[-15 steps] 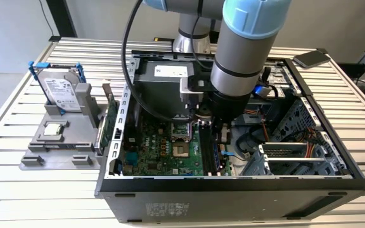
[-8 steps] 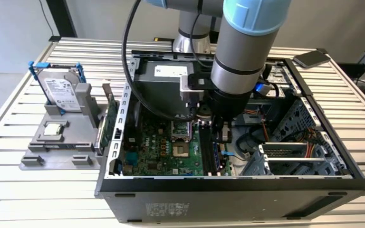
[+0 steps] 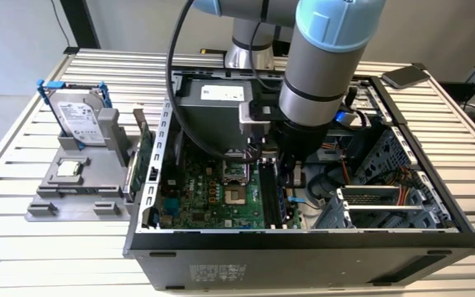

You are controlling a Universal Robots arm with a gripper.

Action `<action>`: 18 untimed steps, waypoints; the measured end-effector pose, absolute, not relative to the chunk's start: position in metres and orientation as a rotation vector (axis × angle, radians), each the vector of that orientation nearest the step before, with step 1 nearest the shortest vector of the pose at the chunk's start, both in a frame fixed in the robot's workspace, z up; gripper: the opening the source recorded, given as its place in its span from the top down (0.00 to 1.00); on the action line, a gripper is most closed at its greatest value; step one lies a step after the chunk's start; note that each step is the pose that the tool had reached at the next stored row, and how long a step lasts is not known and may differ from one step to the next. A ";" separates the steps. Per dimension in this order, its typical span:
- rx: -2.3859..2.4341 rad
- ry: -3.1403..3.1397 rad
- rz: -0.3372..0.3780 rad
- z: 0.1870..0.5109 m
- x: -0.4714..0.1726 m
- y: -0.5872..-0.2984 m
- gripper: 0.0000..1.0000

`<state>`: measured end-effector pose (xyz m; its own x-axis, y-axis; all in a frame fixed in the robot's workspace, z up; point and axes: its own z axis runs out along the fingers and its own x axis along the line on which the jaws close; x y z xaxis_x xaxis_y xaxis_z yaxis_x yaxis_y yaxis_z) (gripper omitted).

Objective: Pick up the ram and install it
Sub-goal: 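Press down the ram until it locks into place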

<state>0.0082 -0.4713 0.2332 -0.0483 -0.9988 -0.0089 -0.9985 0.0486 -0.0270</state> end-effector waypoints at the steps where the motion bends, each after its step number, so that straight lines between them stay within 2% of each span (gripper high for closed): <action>1: -2.150 2.256 -0.021 0.231 0.008 -0.471 1.00; 10: -2.155 2.255 -0.023 0.216 0.008 -0.471 1.00; 18: -2.153 2.253 -0.021 0.249 0.008 -0.471 1.00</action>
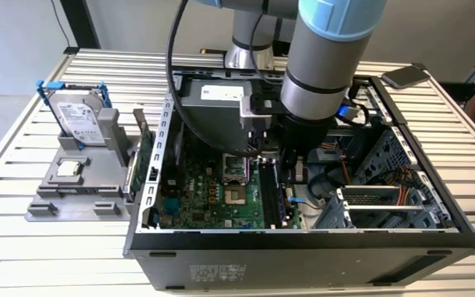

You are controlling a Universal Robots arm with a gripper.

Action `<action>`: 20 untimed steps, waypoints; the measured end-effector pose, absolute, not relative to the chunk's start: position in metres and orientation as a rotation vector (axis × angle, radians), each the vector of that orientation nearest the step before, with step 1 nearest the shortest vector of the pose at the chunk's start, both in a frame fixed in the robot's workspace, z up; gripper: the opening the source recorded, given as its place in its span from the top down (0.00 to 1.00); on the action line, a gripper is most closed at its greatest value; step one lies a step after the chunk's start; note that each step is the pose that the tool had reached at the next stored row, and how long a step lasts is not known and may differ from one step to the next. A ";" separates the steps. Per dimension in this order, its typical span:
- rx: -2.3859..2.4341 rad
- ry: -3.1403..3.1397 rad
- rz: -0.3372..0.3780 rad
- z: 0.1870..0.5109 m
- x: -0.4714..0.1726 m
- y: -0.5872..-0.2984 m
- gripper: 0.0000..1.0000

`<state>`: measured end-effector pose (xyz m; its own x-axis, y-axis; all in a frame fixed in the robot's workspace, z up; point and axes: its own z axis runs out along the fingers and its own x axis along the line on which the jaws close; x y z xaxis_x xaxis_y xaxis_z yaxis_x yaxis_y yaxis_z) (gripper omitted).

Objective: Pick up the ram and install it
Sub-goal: 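Press down the ram until it locks into place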

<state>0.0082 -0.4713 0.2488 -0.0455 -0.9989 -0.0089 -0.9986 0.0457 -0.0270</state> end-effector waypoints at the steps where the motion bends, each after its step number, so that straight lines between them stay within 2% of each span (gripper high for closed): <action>1: -2.153 2.253 -0.021 0.253 0.008 -0.471 1.00; 17: -2.153 2.253 -0.021 0.326 0.008 -0.471 1.00; 20: -2.153 2.253 -0.021 0.329 0.008 -0.471 1.00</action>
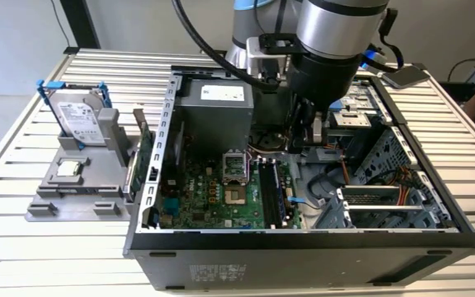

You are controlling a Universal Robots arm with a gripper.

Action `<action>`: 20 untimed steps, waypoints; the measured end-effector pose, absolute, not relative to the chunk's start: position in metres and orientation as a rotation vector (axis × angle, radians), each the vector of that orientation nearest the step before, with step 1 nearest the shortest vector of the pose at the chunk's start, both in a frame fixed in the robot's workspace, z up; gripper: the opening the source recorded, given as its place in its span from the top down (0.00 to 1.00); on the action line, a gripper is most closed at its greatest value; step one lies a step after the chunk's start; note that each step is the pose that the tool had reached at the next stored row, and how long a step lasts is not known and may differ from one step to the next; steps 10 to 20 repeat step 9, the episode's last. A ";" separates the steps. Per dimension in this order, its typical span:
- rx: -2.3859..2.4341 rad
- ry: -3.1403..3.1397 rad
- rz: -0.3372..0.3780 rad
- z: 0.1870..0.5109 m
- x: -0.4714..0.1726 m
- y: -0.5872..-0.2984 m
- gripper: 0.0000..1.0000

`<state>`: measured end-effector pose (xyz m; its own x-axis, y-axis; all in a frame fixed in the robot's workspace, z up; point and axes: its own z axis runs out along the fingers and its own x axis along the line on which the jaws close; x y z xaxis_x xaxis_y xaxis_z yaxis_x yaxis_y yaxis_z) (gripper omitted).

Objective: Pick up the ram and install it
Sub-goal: 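Press down the ram until it locks into place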

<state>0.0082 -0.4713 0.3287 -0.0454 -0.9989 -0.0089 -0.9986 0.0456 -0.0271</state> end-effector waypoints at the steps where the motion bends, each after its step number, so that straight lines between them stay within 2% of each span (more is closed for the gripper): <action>1: -2.153 2.253 -0.021 0.329 0.008 -0.471 1.00; 20: -2.153 2.253 -0.021 0.330 0.008 -0.471 1.00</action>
